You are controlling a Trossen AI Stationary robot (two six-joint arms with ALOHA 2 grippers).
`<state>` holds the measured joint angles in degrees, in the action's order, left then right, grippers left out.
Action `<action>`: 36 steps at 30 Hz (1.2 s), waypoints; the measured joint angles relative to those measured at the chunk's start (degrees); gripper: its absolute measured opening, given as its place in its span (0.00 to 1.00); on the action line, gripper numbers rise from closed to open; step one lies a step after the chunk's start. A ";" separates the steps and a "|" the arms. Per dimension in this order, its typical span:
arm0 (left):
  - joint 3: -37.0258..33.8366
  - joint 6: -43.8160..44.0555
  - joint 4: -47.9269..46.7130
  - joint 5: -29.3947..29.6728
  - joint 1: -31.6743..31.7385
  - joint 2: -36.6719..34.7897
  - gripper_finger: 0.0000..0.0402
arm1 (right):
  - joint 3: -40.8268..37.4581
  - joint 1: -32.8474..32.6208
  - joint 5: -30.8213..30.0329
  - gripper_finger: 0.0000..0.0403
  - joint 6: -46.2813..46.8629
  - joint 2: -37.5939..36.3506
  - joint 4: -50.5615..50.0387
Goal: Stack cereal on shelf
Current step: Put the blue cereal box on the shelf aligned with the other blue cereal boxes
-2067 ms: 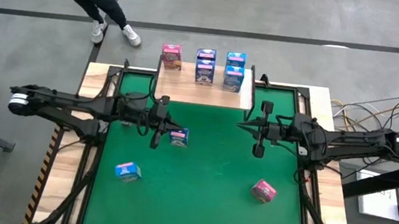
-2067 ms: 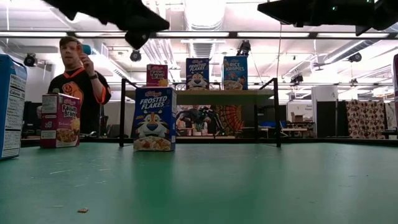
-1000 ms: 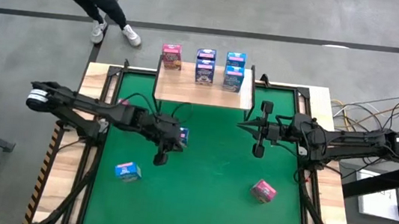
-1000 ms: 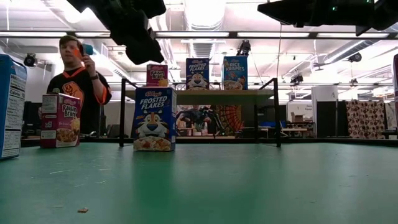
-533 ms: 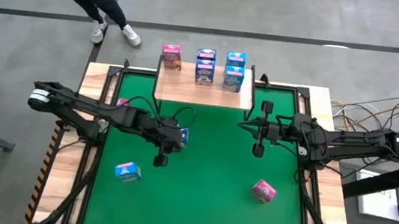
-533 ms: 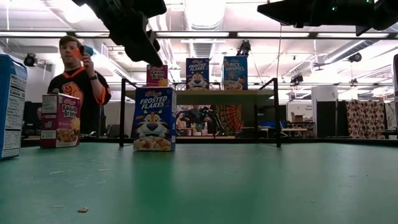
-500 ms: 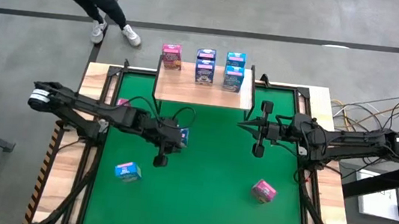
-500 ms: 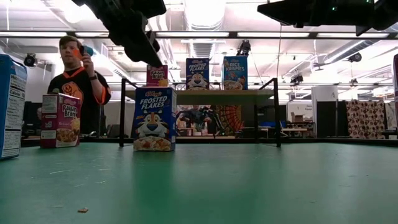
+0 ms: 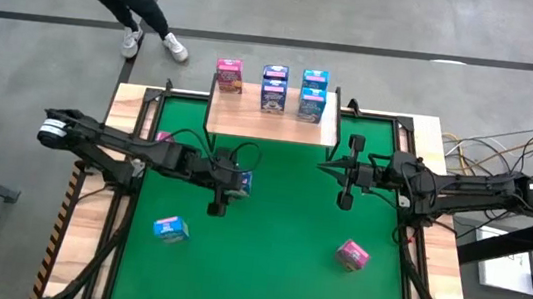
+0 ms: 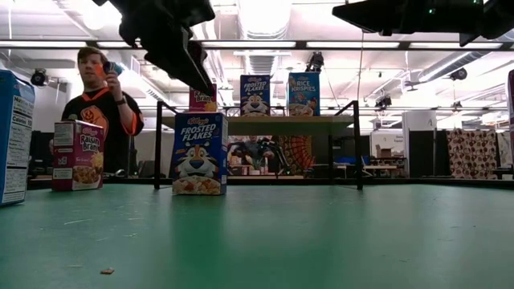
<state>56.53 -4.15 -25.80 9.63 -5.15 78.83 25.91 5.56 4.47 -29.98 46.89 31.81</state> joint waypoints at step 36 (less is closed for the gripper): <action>-0.02 -9.11 0.39 -5.06 8.33 3.68 0.65 | 0.00 0.09 -0.04 0.03 -0.09 0.00 -0.03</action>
<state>56.51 -13.26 -25.41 4.58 3.18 82.50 25.91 5.65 4.43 -30.06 46.89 31.78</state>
